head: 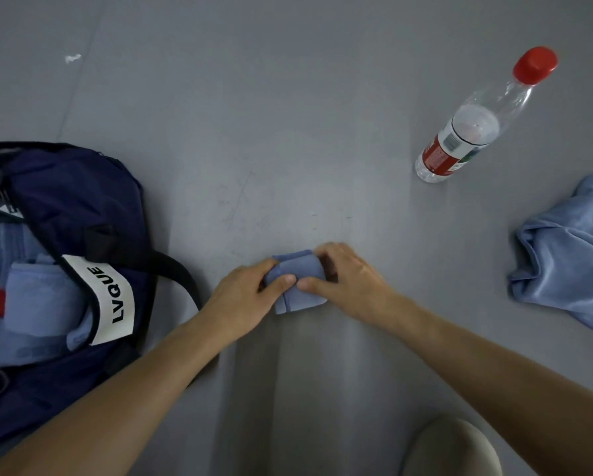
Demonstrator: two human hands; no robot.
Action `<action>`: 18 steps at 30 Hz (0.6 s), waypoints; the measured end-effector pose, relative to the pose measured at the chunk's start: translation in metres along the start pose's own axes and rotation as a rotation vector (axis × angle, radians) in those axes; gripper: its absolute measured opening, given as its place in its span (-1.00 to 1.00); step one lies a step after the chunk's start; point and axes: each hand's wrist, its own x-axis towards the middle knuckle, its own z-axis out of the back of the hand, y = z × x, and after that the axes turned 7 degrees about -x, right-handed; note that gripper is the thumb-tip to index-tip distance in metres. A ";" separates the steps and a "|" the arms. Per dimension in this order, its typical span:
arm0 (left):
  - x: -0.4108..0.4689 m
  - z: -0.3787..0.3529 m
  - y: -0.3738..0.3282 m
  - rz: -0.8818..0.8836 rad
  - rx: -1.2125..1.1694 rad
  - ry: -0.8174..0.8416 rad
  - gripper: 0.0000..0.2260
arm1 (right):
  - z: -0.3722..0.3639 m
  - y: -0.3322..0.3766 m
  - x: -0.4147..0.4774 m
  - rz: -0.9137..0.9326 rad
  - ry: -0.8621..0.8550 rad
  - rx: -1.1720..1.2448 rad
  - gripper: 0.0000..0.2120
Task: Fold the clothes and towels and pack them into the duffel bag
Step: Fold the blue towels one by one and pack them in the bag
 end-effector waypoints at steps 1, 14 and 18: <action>0.004 0.000 0.001 0.017 0.024 -0.040 -0.70 | 0.003 0.003 0.006 -0.018 0.056 0.061 -0.46; -0.010 0.002 -0.017 0.342 -0.202 -0.065 -0.25 | 0.012 0.022 0.011 0.047 0.154 0.035 -0.28; -0.014 0.037 -0.056 0.293 -0.505 0.019 -0.17 | 0.017 0.039 -0.004 0.109 0.032 0.260 -0.33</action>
